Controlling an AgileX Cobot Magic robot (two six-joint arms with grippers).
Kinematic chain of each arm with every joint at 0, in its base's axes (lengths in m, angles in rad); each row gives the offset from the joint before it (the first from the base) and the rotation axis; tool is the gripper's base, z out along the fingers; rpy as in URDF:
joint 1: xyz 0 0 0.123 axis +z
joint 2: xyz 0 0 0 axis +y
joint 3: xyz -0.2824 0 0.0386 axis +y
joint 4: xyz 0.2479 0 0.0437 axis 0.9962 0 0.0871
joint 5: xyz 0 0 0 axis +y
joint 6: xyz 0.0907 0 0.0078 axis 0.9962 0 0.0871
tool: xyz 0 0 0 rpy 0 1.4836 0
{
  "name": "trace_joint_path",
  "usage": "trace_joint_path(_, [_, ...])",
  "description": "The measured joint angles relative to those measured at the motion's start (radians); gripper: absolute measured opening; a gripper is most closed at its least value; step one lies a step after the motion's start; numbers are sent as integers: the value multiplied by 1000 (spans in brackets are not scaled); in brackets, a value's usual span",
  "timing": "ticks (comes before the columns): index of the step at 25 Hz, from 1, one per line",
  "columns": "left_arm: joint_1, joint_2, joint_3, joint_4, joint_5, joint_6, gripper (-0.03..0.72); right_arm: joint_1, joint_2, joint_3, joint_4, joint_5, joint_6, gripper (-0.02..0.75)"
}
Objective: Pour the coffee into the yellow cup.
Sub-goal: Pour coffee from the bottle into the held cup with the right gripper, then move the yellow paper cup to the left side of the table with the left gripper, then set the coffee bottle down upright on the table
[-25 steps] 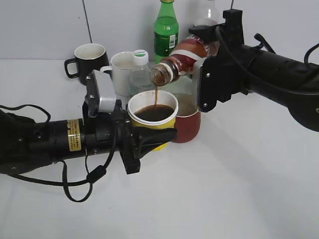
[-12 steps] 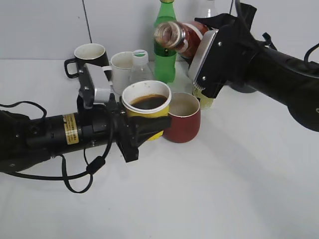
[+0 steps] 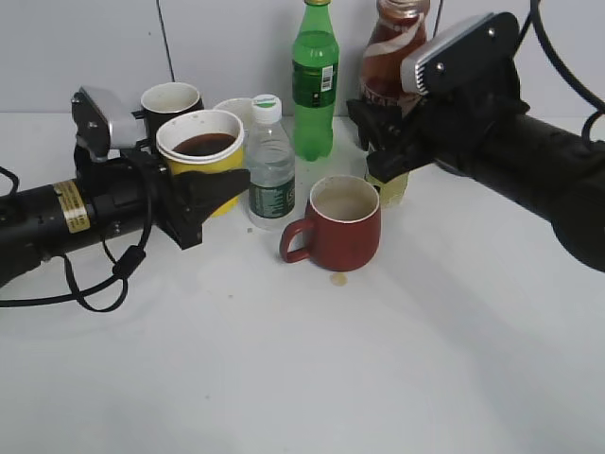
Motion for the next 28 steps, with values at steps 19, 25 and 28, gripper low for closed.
trace_joint_path(19, [65,150,-3,-217,11,124,326,-113,132,240,314,-238,54,517])
trace_joint_path(25, [65,232,-61,-229,-3,145,326,-115,272,196,304,-300,54,517])
trace_joint_path(28, [65,271,-92,-229,-3,145,326,-115,297,182,304,-316,54,517])
